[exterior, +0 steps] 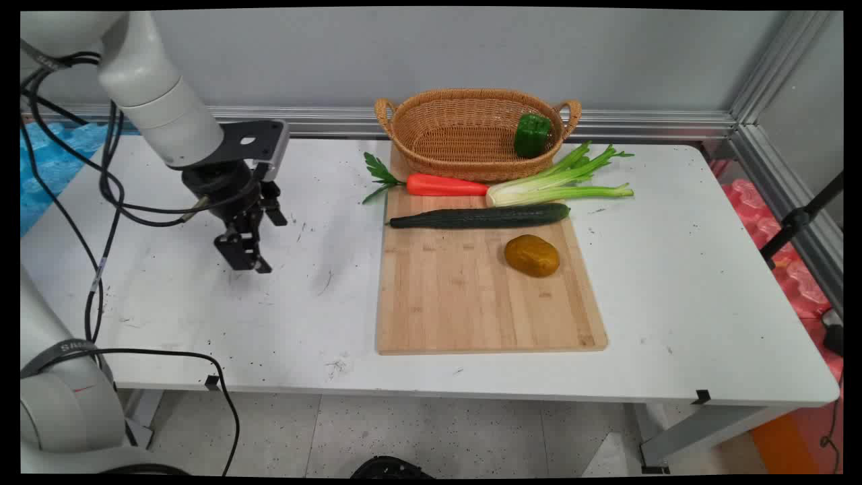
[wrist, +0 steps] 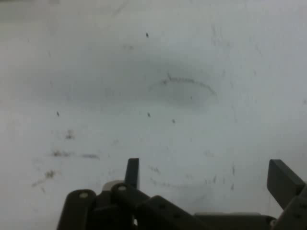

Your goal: Pick up the potato from the cutting board

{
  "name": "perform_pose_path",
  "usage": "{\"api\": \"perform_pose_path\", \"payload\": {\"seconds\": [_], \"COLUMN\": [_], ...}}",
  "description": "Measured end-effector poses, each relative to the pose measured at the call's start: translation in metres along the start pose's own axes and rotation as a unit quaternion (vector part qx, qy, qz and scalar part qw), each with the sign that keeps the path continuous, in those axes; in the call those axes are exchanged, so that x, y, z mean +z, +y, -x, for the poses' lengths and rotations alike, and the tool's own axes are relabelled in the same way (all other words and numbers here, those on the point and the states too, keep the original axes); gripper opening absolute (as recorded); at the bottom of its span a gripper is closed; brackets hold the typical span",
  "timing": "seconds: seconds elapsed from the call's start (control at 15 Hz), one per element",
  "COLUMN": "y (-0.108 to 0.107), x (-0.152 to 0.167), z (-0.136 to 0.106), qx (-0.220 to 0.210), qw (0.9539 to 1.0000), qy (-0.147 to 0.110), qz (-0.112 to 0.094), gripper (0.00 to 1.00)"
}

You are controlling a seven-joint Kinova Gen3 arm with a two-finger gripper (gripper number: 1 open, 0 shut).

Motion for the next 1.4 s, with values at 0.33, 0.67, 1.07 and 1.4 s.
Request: {"api": "perform_pose_path", "payload": {"seconds": [0.33, 0.67, 1.07, 1.4], "y": [-0.013, -0.021, -0.028, -0.032], "x": [-0.001, -0.006, -0.004, 0.015], "z": [-0.041, -0.101, -0.178, -0.231], "qx": [0.006, 0.02, 0.04, 0.056], "qw": [0.9992, 0.9958, 0.9875, 0.9797], "qy": [0.039, 0.089, 0.152, 0.192], "qz": [-0.002, -0.003, -0.01, -0.016], "gripper": [1.0, 1.0, 1.0, 1.0]}}
